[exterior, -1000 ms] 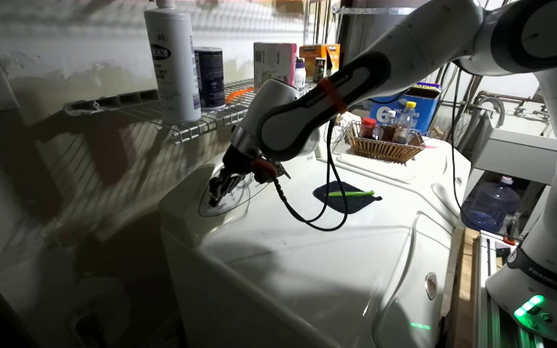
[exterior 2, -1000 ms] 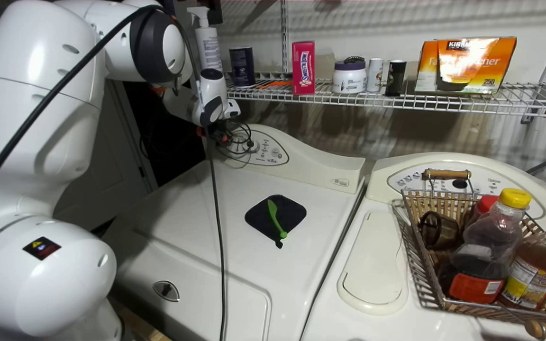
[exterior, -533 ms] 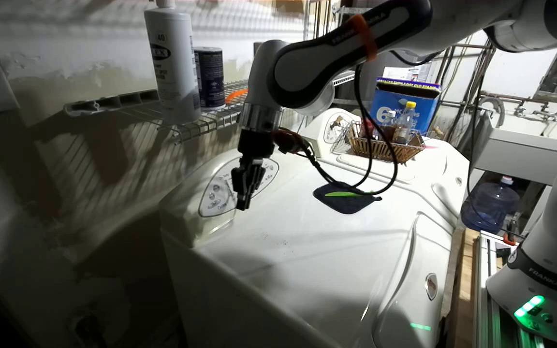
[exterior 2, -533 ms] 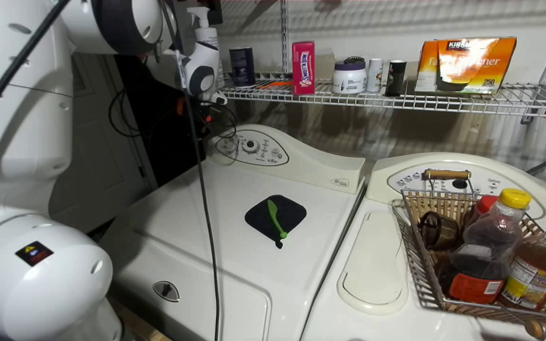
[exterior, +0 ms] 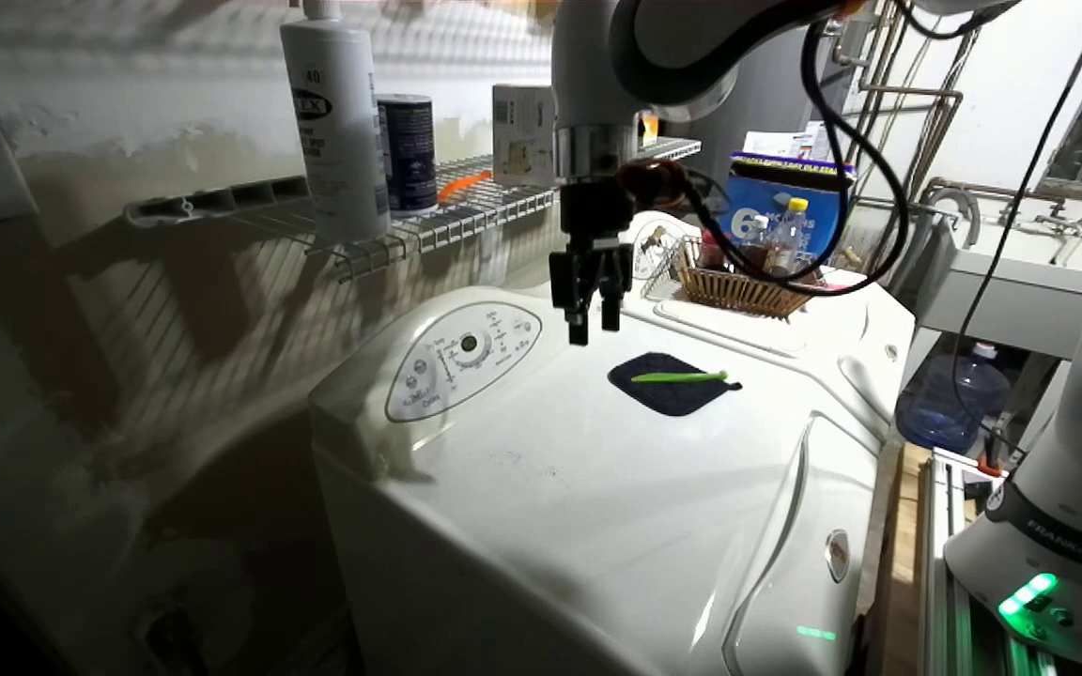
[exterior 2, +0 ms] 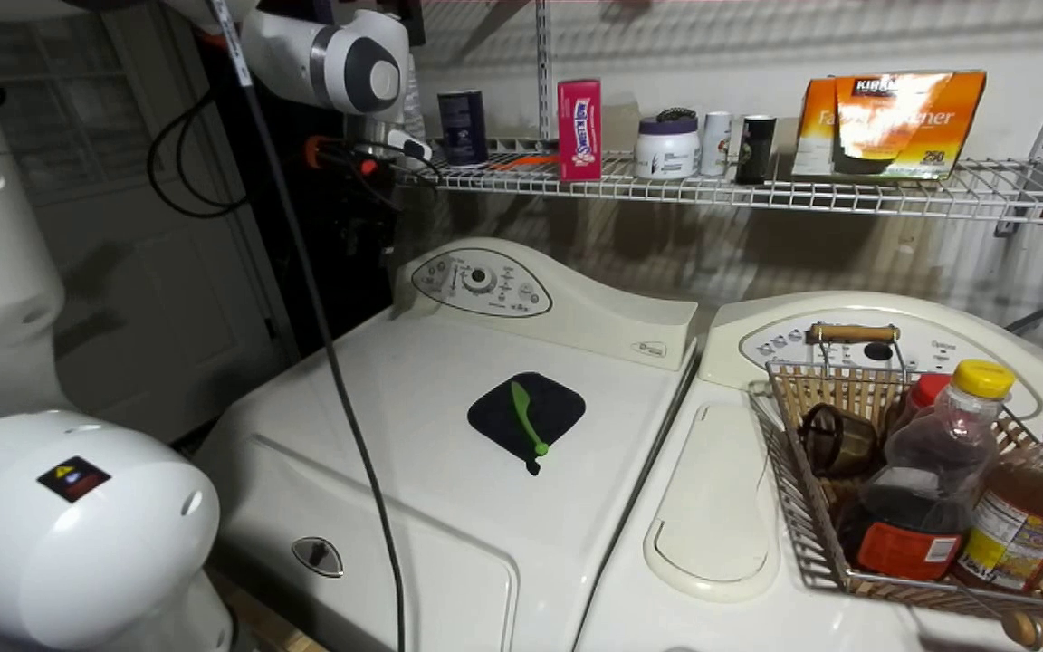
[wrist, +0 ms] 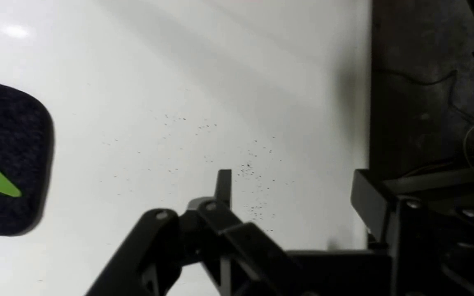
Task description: Press a button on the left washing machine
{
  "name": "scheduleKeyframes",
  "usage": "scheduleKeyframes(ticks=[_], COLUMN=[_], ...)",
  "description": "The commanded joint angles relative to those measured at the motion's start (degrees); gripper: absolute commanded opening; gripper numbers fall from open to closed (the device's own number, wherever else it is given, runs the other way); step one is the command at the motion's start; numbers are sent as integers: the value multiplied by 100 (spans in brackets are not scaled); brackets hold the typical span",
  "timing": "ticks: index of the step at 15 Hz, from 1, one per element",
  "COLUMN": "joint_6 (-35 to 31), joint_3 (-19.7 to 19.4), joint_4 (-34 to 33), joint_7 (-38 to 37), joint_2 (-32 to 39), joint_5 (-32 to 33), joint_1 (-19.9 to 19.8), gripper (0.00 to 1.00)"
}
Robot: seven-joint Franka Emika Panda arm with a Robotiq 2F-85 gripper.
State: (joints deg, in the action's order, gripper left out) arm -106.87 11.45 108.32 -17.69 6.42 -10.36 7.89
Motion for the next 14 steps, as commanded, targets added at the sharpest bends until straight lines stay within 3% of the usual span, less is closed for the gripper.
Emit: scheduleKeyframes(ticks=[1, 3, 7, 8, 14], joint_6=[276, 370, -193, 141, -64], joint_3=[-114, -39, 151, 100, 178], joint_4=[376, 425, 642, 322, 514], joint_7=[-1071, -1537, -1908, -1685, -1775], joint_2=[-753, -1020, -1521, -1190, -1433], joint_5=[685, 1087, 1859, 1495, 1703], joint_1=[188, 212, 251, 211, 206], gripper=[100, 100, 100, 100, 100])
